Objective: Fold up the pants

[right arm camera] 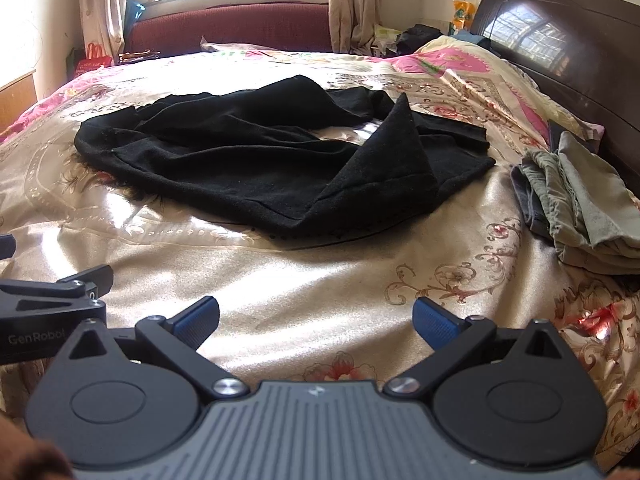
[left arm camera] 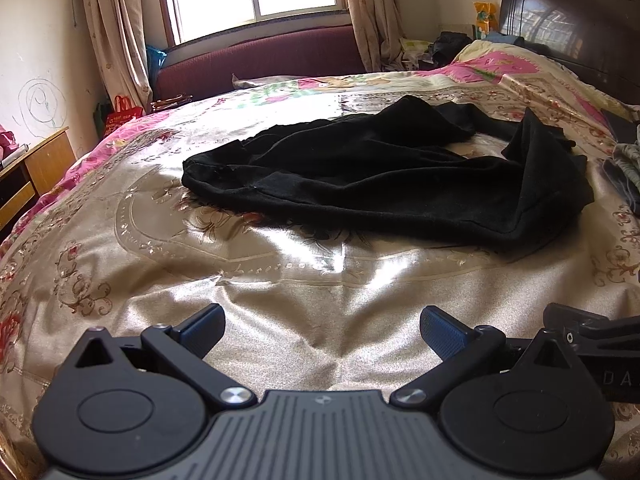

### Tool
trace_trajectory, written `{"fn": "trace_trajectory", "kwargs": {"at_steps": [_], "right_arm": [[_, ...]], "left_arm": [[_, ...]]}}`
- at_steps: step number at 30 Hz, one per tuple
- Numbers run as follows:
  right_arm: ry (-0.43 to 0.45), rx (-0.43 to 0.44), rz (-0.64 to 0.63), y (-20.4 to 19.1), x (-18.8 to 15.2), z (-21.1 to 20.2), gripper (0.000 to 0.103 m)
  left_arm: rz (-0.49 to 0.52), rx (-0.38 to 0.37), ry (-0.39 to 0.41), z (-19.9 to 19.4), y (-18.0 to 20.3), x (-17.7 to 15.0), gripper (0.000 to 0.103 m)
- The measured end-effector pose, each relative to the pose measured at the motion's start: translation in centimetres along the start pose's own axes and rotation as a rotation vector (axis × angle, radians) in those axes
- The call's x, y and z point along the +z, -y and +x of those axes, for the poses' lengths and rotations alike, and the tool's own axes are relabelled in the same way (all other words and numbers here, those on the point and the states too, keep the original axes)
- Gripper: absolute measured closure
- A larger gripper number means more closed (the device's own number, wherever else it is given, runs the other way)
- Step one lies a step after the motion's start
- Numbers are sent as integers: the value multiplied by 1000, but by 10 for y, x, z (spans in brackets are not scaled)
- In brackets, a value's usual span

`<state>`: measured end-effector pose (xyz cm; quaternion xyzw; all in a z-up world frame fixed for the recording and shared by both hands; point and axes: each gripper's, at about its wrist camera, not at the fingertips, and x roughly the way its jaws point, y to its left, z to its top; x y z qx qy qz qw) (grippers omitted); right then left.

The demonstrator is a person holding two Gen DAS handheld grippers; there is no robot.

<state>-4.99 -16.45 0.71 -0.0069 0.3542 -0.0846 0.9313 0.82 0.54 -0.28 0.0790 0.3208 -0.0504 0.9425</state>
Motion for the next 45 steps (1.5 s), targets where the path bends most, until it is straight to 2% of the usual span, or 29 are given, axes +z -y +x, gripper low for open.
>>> {"fn": "trace_trajectory", "kwargs": {"at_steps": [9, 13, 16, 19, 24, 26, 31, 32, 33, 35, 36, 37, 39, 40, 43, 45], "right_arm": [[58, 72, -91, -33, 49, 33, 1], [77, 122, -151, -59, 74, 56, 1], [78, 151, -196, -76, 86, 74, 1], [78, 169, -252, -94, 95, 95, 1], [80, 217, -309, -113, 103, 116, 1], [70, 230, -324, -121, 104, 124, 1], [32, 262, -356, -134, 102, 140, 3], [31, 269, -357, -135, 102, 141, 4], [30, 278, -355, -134, 103, 143, 5], [21, 290, -348, -134, 106, 146, 12], [15, 295, -343, -133, 108, 148, 16], [4, 305, -337, -133, 111, 150, 24], [-10, 333, -326, -134, 115, 154, 37], [-22, 338, -325, -134, 118, 157, 47], [-25, 322, -334, -140, 120, 157, 46], [-14, 339, -345, -143, 119, 155, 44]], "left_arm": [[0, 68, 59, 30, -45, 38, 0], [1, 82, 87, 61, -79, 70, 0], [44, 85, 123, 88, -99, 95, 0], [114, 62, 149, 116, -113, 116, 0], [199, -9, 135, 166, -135, 135, 0], [209, -43, 108, 188, -141, 140, 0], [192, -136, -19, 234, -157, 144, 0], [197, -142, -35, 239, -158, 143, 1], [196, -132, -53, 243, -160, 142, 9], [174, -122, -84, 244, -168, 141, 39], [165, -127, -88, 243, -172, 141, 44], [161, -133, -90, 241, -176, 142, 51], [147, -156, -105, 239, -183, 143, 56], [149, -162, -111, 238, -184, 144, 58], [216, -147, -102, 232, -177, 144, 58], [253, -165, -102, 231, -173, 144, 55]]}}
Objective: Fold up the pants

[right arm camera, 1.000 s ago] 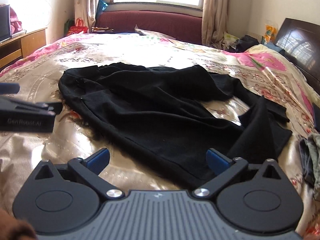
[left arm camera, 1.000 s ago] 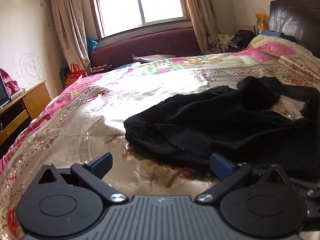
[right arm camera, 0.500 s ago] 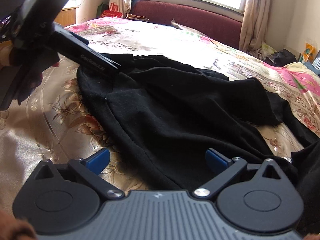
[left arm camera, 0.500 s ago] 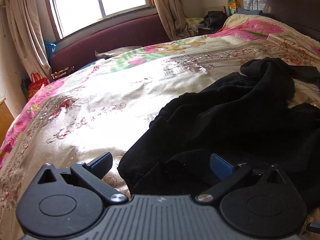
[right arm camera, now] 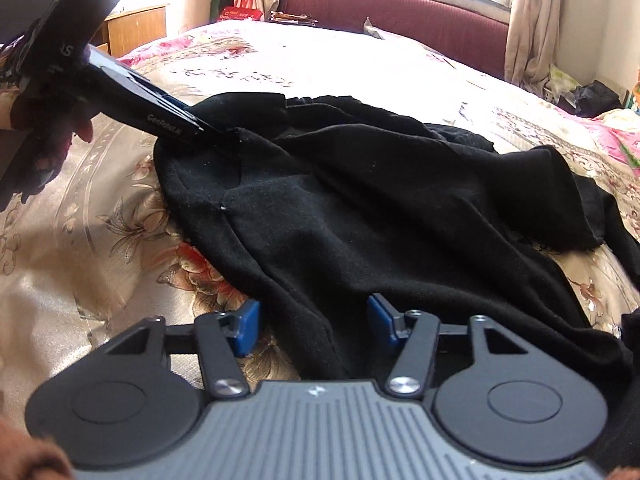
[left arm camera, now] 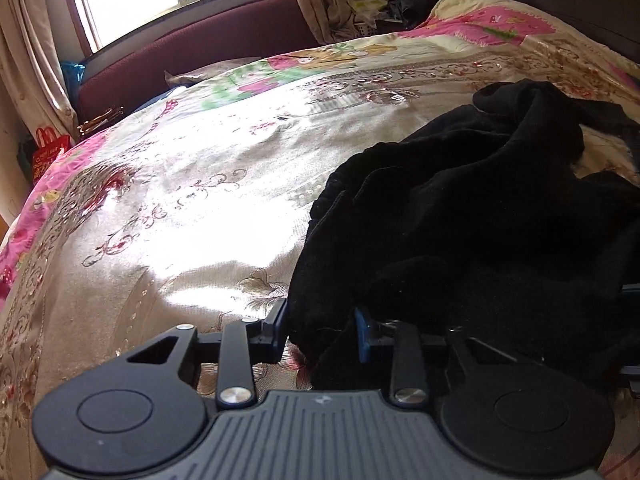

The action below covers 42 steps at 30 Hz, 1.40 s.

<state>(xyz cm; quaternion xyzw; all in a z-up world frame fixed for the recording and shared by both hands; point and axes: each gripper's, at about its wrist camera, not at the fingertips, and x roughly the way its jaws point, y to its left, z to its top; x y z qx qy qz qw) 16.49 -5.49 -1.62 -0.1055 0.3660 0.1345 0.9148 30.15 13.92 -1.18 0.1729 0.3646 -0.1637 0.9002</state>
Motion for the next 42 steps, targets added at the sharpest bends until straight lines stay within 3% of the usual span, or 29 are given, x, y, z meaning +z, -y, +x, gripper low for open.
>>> {"fn": "trace_trajectory", "kwargs": {"at_steps": [2, 3, 6, 7, 8, 9, 10, 11, 12, 14, 17, 24, 27, 32, 36, 37, 38, 42], "right_arm": [[3, 0, -6, -3, 2, 4, 40], [8, -5, -10, -5, 4, 6, 38], [16, -15, -30, -10, 10, 14, 31], [20, -18, -48, -13, 11, 16, 32], [21, -20, -60, -14, 12, 17, 37], [17, -8, -52, -12, 13, 19, 44], [-1, 42, -14, -7, 15, 20, 67], [-15, 66, 29, -3, 16, 21, 76], [-17, 67, 47, -2, 17, 20, 77], [-19, 71, 50, -3, 17, 13, 89], [-23, 116, 34, -11, 12, -5, 91], [-42, 298, -19, -60, -14, -59, 91], [-72, 387, -40, -91, -30, -72, 91], [-104, 455, -90, -134, -43, -79, 85], [-88, 457, -17, -118, -39, -95, 79], [-73, 437, 8, -110, -38, -101, 74], [-50, 410, 34, -99, -41, -110, 66], [29, 247, 174, -35, -54, -138, 63]], "left_arm": [[6, -15, -8, 5, -1, 1, 37], [2, -15, -19, 11, -2, 2, 35], [11, 5, -38, 22, -1, 1, 39], [6, 7, -38, 22, -1, 2, 49], [-6, 9, -37, 20, -1, 3, 59], [-24, 0, -34, 16, -4, 3, 60], [-41, -8, -29, 12, -7, 3, 62], [-51, -16, -27, 8, -10, 1, 63], [-60, -24, -28, 4, -11, -1, 63], [-73, -29, -27, -6, -12, -6, 64], [-89, -12, -14, -30, -12, -19, 64], [-196, 23, -38, -110, -31, -85, 64], [-255, 70, -77, -145, -38, -126, 64], [-341, 174, -144, -171, -42, -179, 60], [-377, 208, -138, -181, -36, -190, 55], [-370, 225, -125, -185, -32, -188, 55], [-357, 243, -111, -189, -29, -185, 55], [-312, 309, -55, -205, -14, -175, 53]]}}
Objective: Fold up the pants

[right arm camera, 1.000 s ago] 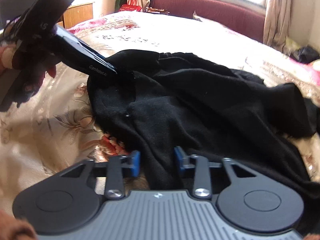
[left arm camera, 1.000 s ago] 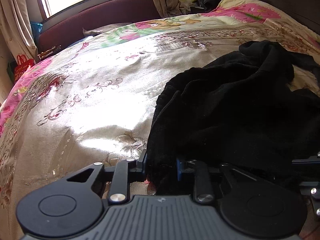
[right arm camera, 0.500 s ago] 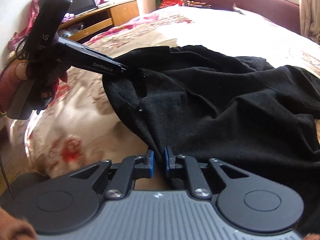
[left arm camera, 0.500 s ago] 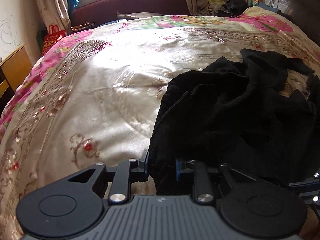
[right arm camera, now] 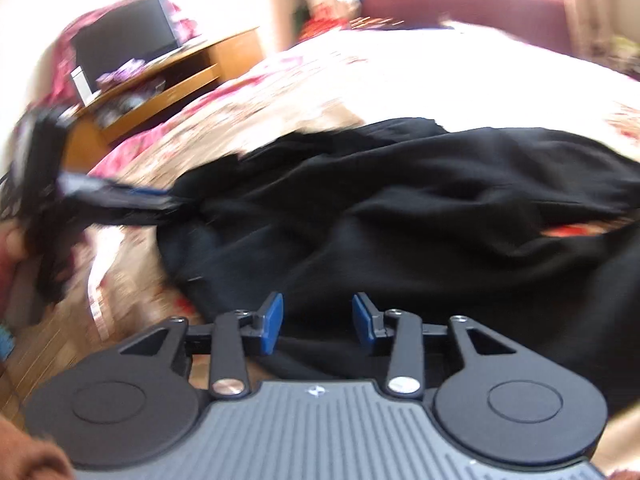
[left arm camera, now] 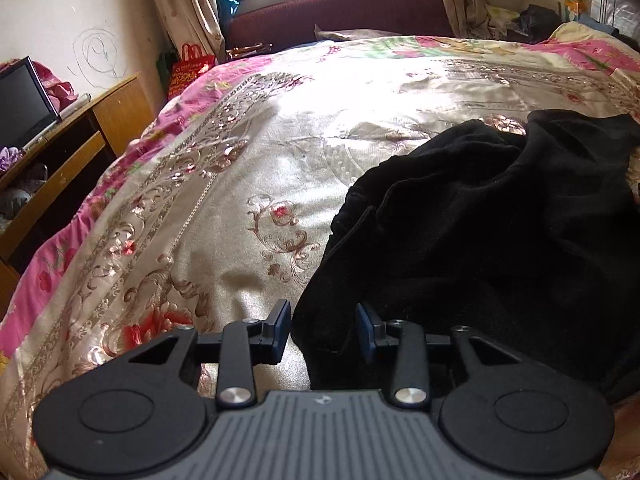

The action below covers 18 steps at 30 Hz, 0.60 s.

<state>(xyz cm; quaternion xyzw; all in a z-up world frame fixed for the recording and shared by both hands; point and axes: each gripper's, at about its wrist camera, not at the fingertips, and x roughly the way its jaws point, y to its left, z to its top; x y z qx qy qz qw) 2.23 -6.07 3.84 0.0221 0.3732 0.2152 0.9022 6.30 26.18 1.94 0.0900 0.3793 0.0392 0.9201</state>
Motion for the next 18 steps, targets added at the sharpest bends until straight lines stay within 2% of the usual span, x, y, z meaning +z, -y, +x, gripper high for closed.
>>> {"fn": "trace_trajectory", "kwargs": {"at_steps": [2, 4, 6, 10, 14, 18], "right_arm": [[41, -93, 91, 39, -1, -17, 63], [69, -216, 170, 80, -4, -32, 62], [89, -356, 279, 128, -8, -48, 61], [112, -514, 531, 224, -17, -68, 58], [150, -550, 716, 292, -27, -81, 54], [167, -500, 821, 329, -27, -57, 52]], "left_arm": [[6, 30, 49, -14, 7, 2, 53], [5, 16, 89, -27, 18, 5, 52], [16, -33, 108, -36, 34, 8, 49], [53, -175, 120, -39, 87, 17, 47], [95, -295, 99, -29, 145, 20, 45], [132, -370, 48, -16, 191, 21, 45]]}}
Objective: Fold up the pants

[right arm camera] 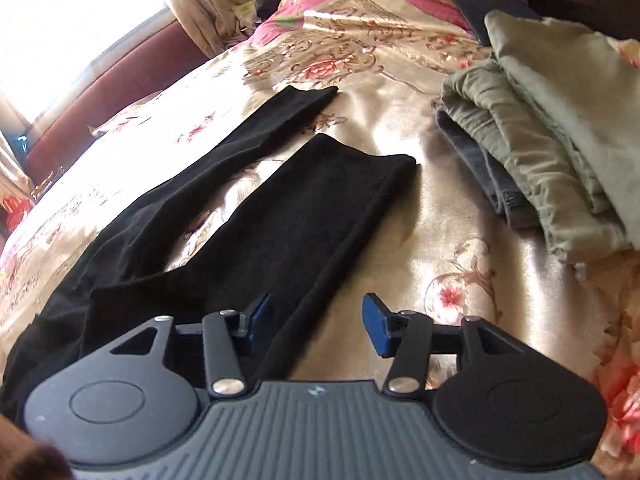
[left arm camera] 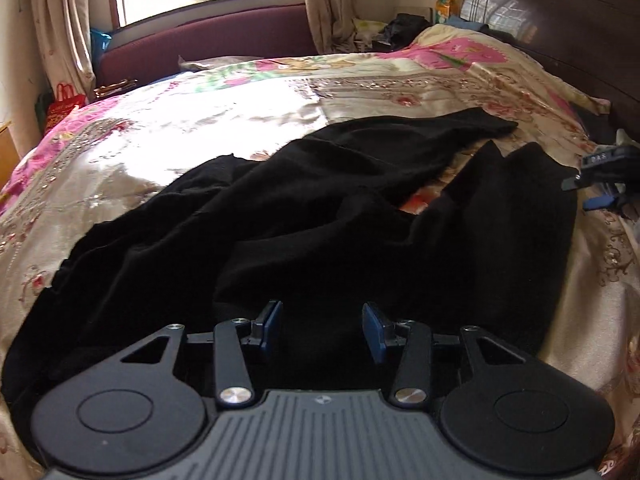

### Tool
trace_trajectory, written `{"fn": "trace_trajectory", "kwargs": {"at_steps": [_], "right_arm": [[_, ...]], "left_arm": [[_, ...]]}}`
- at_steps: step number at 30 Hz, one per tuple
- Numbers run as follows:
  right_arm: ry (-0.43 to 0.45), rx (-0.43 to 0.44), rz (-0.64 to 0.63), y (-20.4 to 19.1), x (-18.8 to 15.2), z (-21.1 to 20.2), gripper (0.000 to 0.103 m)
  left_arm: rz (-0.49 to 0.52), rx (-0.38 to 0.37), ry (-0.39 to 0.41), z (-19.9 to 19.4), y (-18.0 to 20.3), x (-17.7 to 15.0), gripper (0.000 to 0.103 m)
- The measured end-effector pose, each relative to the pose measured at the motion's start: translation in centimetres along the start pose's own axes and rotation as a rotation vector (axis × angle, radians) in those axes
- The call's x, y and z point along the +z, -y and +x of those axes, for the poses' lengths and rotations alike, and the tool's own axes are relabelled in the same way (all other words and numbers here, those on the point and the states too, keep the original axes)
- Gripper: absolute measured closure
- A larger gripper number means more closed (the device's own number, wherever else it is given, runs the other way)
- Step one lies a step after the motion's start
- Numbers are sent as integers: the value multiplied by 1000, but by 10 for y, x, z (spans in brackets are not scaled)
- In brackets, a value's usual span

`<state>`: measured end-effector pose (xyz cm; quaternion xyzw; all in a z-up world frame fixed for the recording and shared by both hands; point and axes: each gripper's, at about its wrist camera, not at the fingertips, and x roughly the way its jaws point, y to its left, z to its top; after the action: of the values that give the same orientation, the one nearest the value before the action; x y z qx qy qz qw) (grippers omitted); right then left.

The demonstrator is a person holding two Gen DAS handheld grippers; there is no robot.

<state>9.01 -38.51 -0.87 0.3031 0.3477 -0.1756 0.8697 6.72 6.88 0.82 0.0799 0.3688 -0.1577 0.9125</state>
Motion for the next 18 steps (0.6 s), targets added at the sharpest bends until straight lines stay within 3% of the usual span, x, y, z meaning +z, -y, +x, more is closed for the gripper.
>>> {"fn": "trace_trajectory", "kwargs": {"at_steps": [4, 5, 6, 7, 8, 10, 14, 16, 18], "right_arm": [[54, 18, 54, 2, 11, 22, 50], [53, 20, 75, 4, 14, 25, 54], [51, 19, 84, 8, 17, 29, 61], [47, 10, 76, 10, 21, 31, 91], [45, 27, 77, 14, 23, 29, 98], [73, 90, 84, 21, 27, 6, 98], [212, 125, -20, 24, 31, -61, 98], [273, 90, -76, 28, 29, -87, 98], [264, 15, -139, 32, 23, -87, 99]], "left_arm": [[41, -23, -26, 15, 31, 5, 45], [46, -28, -30, 17, 34, 8, 45], [49, -33, -33, 19, 37, 10, 44], [53, -38, -37, 22, 40, 12, 44], [57, -40, -40, 24, 42, 13, 44], [66, -44, -37, 27, 47, 16, 44], [66, -82, -27, 32, 55, 20, 44], [68, -105, -16, 35, 63, 19, 43], [77, -126, -19, 40, 71, 16, 39]]}}
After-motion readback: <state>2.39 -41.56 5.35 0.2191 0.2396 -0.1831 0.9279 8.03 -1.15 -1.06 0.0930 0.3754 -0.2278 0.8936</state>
